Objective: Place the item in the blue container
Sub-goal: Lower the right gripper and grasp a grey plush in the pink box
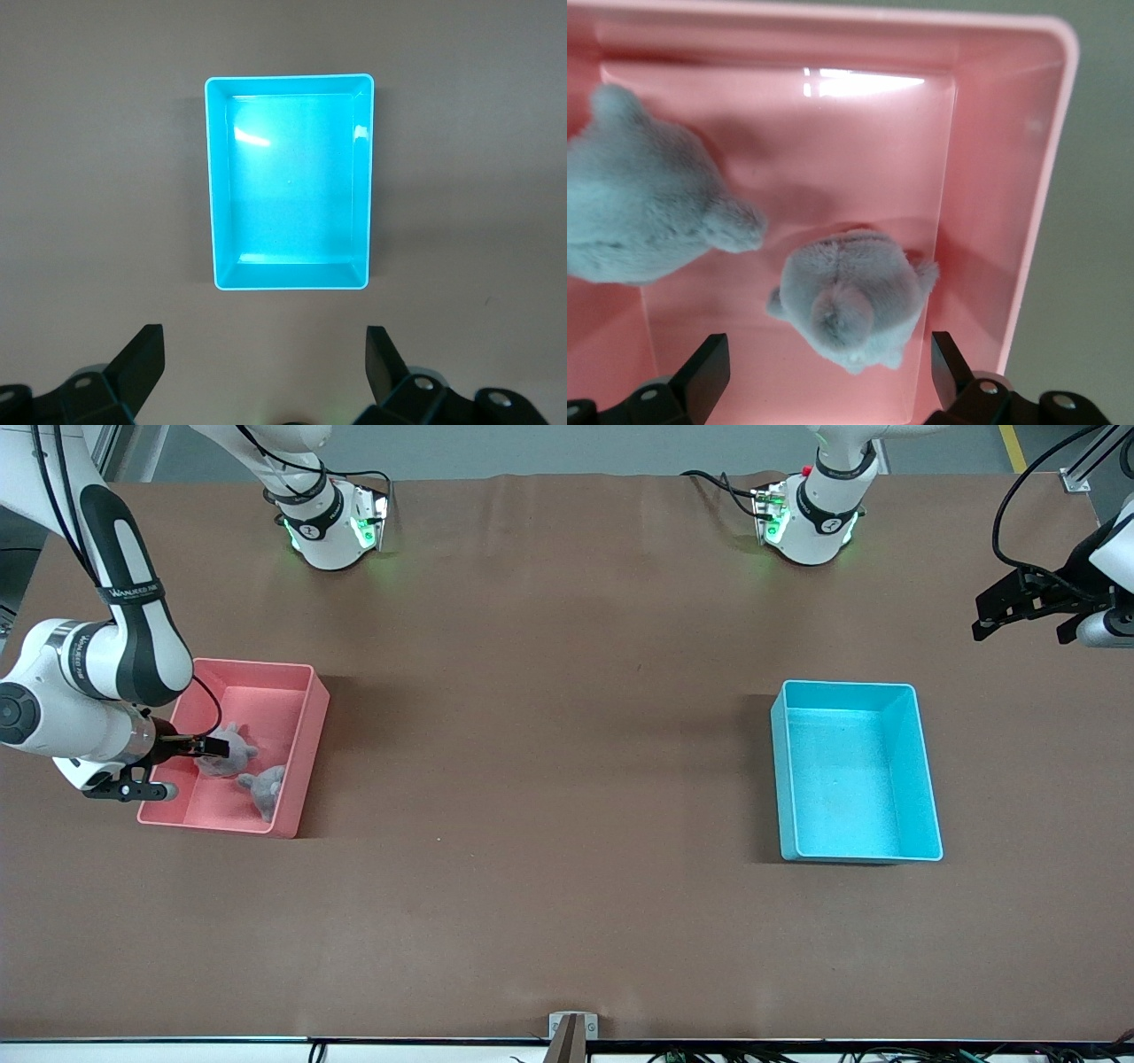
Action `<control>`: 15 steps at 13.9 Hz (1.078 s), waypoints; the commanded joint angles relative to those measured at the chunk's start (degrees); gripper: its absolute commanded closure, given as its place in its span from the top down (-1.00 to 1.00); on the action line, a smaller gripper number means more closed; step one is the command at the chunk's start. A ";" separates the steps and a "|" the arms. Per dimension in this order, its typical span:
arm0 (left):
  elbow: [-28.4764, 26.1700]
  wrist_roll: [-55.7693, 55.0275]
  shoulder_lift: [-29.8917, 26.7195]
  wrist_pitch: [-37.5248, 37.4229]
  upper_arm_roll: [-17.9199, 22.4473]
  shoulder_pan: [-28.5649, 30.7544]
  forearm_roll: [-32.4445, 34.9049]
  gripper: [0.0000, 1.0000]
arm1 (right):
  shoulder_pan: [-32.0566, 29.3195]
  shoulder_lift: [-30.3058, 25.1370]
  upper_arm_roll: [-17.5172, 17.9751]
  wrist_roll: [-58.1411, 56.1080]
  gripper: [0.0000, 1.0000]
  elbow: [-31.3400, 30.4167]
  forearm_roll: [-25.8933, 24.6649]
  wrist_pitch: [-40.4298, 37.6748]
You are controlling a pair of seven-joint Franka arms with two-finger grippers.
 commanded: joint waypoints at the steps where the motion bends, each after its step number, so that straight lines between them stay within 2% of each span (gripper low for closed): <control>1: 0.62 1.27 0.34 -0.12 -0.04 0.00 0.38 1.00 | -1.14 0.86 0.86 -0.56 0.99 -1.62 -1.62 1.16; 8: 0.71 1.19 0.43 1.64 -0.04 -0.09 0.30 1.00 | -1.23 3.06 0.77 -0.47 0.99 -1.98 -5.48 4.41; 13: 0.71 0.92 0.43 2.70 -0.22 -0.35 0.38 1.00 | -1.93 4.73 0.86 -0.30 0.98 -2.33 -5.48 4.95; 14: 0.71 0.92 0.43 2.70 -0.30 -0.35 0.38 1.00 | -1.93 4.73 0.86 -0.30 0.93 -2.59 -5.48 4.77; 15: 0.71 0.92 0.51 2.87 -0.30 -0.35 0.38 1.00 | -1.93 4.73 0.86 -0.30 0.79 -2.68 -5.57 4.77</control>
